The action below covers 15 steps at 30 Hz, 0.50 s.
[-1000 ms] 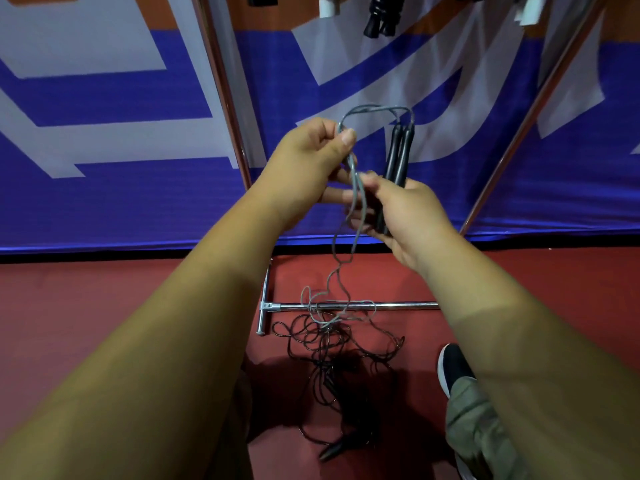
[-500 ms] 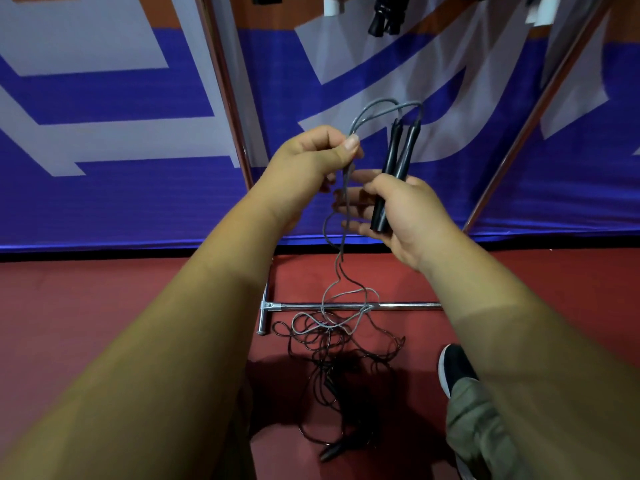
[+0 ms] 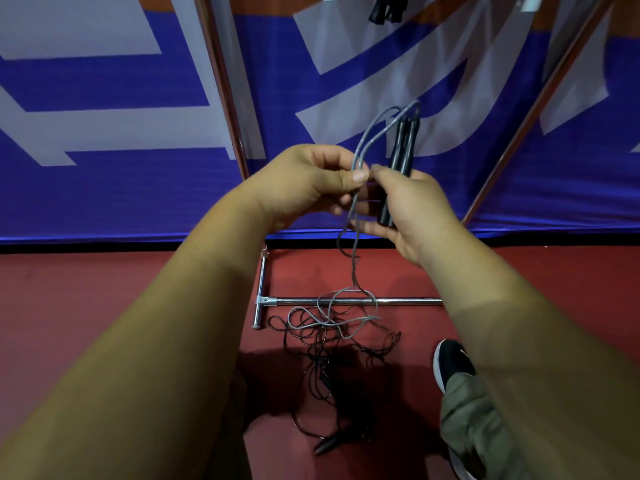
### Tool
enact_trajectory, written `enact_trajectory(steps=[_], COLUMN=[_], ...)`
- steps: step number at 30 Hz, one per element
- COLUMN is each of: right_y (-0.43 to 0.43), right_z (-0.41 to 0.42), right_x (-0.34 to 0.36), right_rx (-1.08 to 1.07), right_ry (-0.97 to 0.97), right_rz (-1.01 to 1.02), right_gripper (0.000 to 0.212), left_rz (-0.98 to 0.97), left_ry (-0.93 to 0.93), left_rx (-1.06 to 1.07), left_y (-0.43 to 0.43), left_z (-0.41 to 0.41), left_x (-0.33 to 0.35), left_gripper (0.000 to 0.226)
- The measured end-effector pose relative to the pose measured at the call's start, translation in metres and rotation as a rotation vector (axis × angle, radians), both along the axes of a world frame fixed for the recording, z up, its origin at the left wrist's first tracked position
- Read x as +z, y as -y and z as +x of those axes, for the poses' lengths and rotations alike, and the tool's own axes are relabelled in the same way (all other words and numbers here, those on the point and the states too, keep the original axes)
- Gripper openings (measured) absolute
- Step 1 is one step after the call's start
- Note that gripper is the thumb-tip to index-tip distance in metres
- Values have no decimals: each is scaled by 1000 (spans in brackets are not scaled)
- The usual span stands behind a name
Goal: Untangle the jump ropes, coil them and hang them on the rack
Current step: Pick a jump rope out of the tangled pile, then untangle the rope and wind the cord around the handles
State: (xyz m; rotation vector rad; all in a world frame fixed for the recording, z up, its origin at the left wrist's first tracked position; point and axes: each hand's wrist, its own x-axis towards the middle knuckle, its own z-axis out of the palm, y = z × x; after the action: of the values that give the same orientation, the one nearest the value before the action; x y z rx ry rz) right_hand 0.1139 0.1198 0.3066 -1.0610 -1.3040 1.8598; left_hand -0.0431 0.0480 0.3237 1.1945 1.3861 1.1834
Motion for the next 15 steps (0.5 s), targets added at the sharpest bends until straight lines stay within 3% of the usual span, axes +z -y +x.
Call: enact_trajectory(steps=[3,8,15], right_y=[3,11,16], right_z=[-1,0,0], right_x=[-2,-1,-1], right_rx=[67,189,292], right_ry=[21,-21,-39], right_rz=[18,-3,14], right_gripper=[34,39,32], left_rz=[-10,-106,-164], left_ry=[-140,-170,-21], left_rx=[113,260,232], left_y=[1,5,9], left_z=[-2,-8,-11], left_x=[0,2,1], left_gripper=[5,20,17])
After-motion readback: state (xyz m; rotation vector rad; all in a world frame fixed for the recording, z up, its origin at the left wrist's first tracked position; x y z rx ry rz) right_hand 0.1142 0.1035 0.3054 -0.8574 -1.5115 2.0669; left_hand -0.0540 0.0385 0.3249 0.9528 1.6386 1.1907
